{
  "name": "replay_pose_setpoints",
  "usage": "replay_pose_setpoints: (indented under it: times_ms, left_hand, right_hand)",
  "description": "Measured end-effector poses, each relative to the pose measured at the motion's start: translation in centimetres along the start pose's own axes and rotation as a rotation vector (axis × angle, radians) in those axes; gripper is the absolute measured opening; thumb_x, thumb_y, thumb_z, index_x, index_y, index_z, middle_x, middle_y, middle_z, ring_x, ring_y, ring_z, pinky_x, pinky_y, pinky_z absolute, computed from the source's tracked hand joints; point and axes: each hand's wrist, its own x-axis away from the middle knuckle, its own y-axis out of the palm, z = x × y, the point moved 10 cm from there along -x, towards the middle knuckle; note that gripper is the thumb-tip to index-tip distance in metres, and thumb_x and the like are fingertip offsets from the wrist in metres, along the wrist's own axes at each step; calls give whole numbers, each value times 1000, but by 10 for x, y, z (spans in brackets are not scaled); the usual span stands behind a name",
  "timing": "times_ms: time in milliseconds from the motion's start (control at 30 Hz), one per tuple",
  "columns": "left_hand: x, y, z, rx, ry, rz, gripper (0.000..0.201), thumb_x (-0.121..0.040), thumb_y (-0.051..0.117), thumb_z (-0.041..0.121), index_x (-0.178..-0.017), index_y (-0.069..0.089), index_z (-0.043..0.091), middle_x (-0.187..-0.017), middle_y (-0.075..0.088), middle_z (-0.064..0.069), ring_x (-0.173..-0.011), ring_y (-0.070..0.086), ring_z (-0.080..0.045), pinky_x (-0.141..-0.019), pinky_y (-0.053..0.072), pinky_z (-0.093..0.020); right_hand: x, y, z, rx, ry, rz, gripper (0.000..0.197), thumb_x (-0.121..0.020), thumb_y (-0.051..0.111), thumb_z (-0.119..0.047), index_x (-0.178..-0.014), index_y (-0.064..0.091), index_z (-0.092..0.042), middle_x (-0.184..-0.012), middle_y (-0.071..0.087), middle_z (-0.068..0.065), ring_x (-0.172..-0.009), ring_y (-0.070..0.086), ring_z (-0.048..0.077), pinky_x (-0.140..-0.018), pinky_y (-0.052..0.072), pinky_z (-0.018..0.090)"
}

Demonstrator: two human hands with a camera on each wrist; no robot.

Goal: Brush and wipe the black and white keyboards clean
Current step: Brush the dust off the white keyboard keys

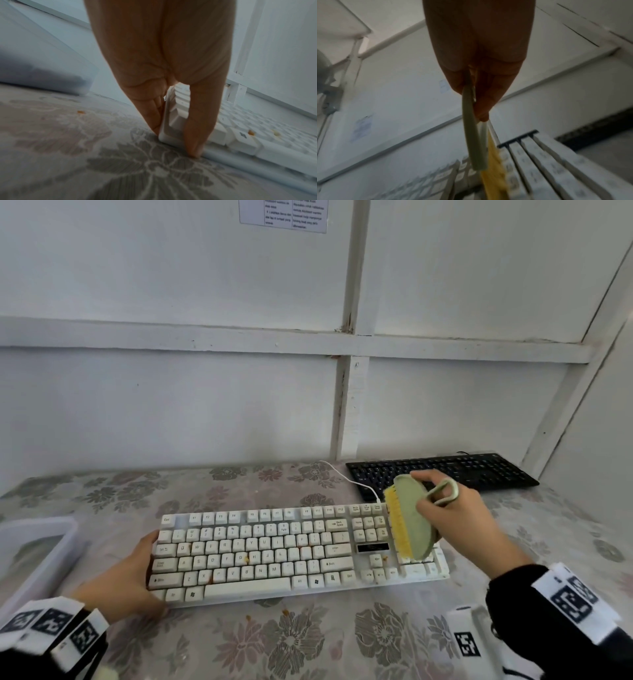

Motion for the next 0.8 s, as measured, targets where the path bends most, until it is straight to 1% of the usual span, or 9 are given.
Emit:
replay_pose_setpoints:
  times_ms: [100,200,267,333,400,500,600,700,800]
  left_hand:
    - [0,-1,0,1,-6,4,120,-49,81,0,-144,11,19,-112,53,7,-102,55,-11,-81,47,-21]
    - [1,-2,0,-13,0,4,132,-32,79,19,-145,11,21,-117,55,3,-106,56,-16,-91,47,-31]
    - [1,-3,0,-19,6,8,135,-27,77,26,-145,11,21,-116,57,2,-104,58,-16,-91,48,-32]
    - [2,-3,1,-28,7,10,136,-27,77,27,-145,10,22,-115,58,2,-102,60,-15,-91,48,-32]
    - [3,-2,1,-22,13,4,135,-28,77,27,-145,9,22,-116,58,2,-104,59,-15,-93,48,-33]
    - [3,0,3,1,28,1,134,-28,76,26,-145,10,21,-116,57,1,-103,59,-15,-91,49,-33]
    - [3,1,5,34,38,-8,133,-30,77,22,-144,10,20,-115,57,2,-103,60,-15,-90,49,-33]
    - [4,1,7,24,41,-3,130,-32,77,20,-144,11,19,-115,56,4,-102,59,-12,-86,48,-27]
    - [5,2,9,-11,33,-8,128,-35,78,22,-144,10,21,-115,55,7,-103,57,-11,-87,46,-26]
  right_hand:
    - [9,13,19,-82,64,-62,34,-88,54,-4,-108,60,-31,-81,66,0,-63,59,15,-48,49,24]
    - [19,22,36,-117,132,-133,33,-88,54,-2,-109,62,-26,-79,65,8,-61,60,18,-46,48,24]
    - [24,23,41,-122,162,-195,32,-88,53,0,-108,62,-24,-80,64,13,-63,63,22,-46,51,28]
    - [26,18,42,-95,174,-233,31,-88,53,0,-106,63,-23,-79,63,12,-62,64,21,-47,52,30]
    - [24,7,37,-74,153,-211,29,-87,54,-1,-103,64,-24,-79,63,9,-61,63,20,-47,52,31]
    - [12,-9,20,-108,69,-80,33,-85,55,-1,-104,65,-27,-85,66,6,-66,61,20,-49,52,30]
    - [1,-8,1,-212,-20,14,39,-87,55,-3,-105,61,-37,-90,66,-1,-69,61,12,-49,52,25]
    - [-2,9,-6,-191,-57,-2,43,-87,55,-4,-99,57,-45,-89,66,-4,-67,58,8,-50,51,21]
    - [4,28,5,-124,-6,-68,39,-87,53,-5,-105,59,-39,-86,67,3,-66,55,17,-52,49,30]
